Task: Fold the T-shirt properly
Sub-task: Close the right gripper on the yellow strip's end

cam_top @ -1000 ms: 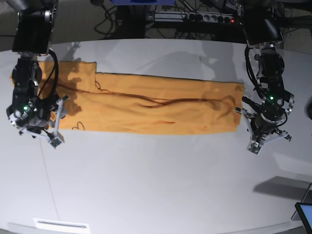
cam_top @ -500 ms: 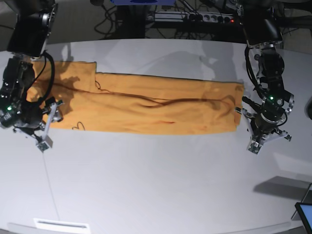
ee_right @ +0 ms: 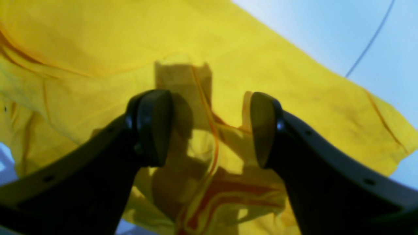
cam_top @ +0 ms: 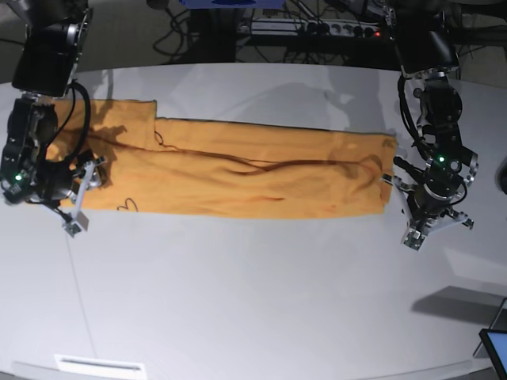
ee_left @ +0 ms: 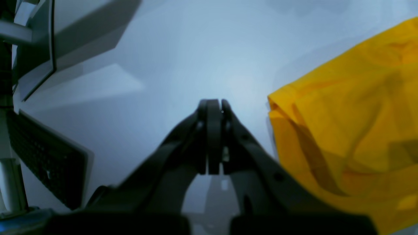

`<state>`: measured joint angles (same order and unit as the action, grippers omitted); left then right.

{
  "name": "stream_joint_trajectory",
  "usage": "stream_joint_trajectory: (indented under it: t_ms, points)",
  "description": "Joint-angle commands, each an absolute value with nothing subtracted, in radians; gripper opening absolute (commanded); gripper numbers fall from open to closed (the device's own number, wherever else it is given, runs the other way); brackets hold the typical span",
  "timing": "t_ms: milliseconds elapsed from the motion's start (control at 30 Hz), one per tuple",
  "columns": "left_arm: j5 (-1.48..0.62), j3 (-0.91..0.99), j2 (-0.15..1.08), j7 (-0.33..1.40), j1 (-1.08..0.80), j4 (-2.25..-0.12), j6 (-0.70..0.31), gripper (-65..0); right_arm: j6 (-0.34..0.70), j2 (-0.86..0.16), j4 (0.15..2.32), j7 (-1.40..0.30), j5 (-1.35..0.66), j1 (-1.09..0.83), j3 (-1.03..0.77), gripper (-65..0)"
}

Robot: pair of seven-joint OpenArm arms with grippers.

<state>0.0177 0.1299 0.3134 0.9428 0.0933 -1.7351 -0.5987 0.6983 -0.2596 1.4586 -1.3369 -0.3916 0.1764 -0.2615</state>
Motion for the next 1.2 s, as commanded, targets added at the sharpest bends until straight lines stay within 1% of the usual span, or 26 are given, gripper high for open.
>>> stream_joint_trajectory:
  t_ms: [0,67,233,467,500,533,667,767,833,1033,1167]
  points:
    - [0.016,0.134,0.328,0.921,0.108,-1.750,-0.588,-65.0,0.698,-0.271,1.472,-1.330,-0.421,0.199,-0.263,-28.7]
    - [0.018,0.134,0.328,0.921,0.108,-1.750,-0.588,-65.0,0.698,-0.271,1.471,-1.331,-0.450,0.199,-0.262,-30.2]
    - [0.018,0.134,0.328,0.921,0.108,-1.750,-0.588,-65.0,0.698,-0.271,1.469,-1.331,-0.464,0.197,-0.260,-37.6]
    - [0.018,0.134,0.328,0.921,0.108,-1.750,-0.588,-65.0,0.698,-0.271,1.468,-1.331,-0.464,0.193,-0.259,-38.9]
    - [0.018,0.134,0.328,0.921,0.108,-1.750,-0.588,-65.0,0.698,-0.271,1.466,-1.333,-0.464,0.191,-0.259,-40.5]
    - [0.018,0.133,0.328,0.921,0.108,-1.750,-0.588,-65.0,0.698,-0.271,1.466,-1.333,-0.464,0.191,-0.259,-44.3]
    - [0.018,0.133,0.328,0.921,0.108,-1.750,-0.588,-65.0,0.698,-0.271,1.432,-1.333,-0.466,0.188,-0.259,-65.0]
    - [0.018,0.133,0.328,0.921,0.108,-1.750,-0.588,-65.0,0.698,-0.271,1.435,-1.333,-0.466,0.186,-0.259,-63.7]
    - [0.018,0.133,0.328,0.921,0.108,-1.750,-0.588,-65.0,0.698,-0.271,1.437,-1.333,-0.466,0.186,-0.260,-64.6]
    - [0.018,0.133,0.329,0.921,0.108,-1.750,-0.588,-65.0,0.698,-0.271,1.443,-1.333,-0.467,0.185,-0.266,-64.6]
    - [0.018,0.133,0.329,0.921,0.108,-1.748,-0.588,-65.0,0.698,-0.271,1.538,-1.333,-0.467,0.153,-0.266,-64.6]
